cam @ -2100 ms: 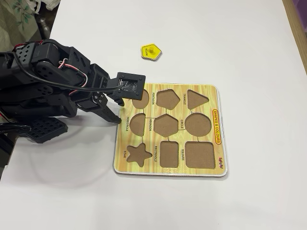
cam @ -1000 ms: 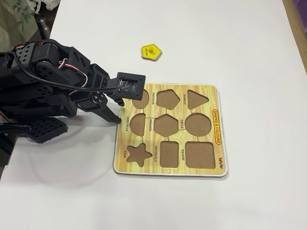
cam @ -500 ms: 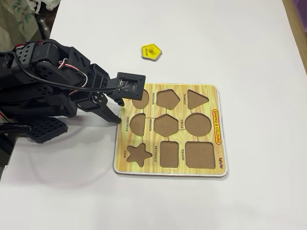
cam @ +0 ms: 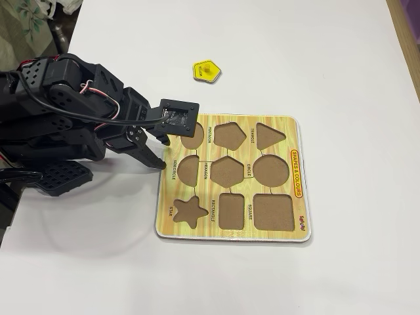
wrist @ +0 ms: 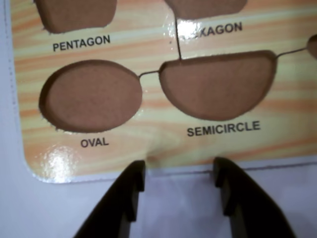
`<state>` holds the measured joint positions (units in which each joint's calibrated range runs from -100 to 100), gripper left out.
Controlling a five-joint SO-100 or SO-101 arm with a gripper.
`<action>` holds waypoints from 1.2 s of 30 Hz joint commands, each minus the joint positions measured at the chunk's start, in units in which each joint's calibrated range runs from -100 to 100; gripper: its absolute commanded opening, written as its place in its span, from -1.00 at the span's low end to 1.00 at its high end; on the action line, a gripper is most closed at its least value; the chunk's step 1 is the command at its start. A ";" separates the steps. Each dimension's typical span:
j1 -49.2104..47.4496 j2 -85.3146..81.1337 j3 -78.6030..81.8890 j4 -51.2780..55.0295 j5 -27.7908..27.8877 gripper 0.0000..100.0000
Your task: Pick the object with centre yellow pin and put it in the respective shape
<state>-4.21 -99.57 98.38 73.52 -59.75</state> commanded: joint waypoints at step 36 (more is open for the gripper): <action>-0.87 20.41 -18.17 0.64 0.28 -0.68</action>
<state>-4.49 -83.93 87.68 74.46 -59.75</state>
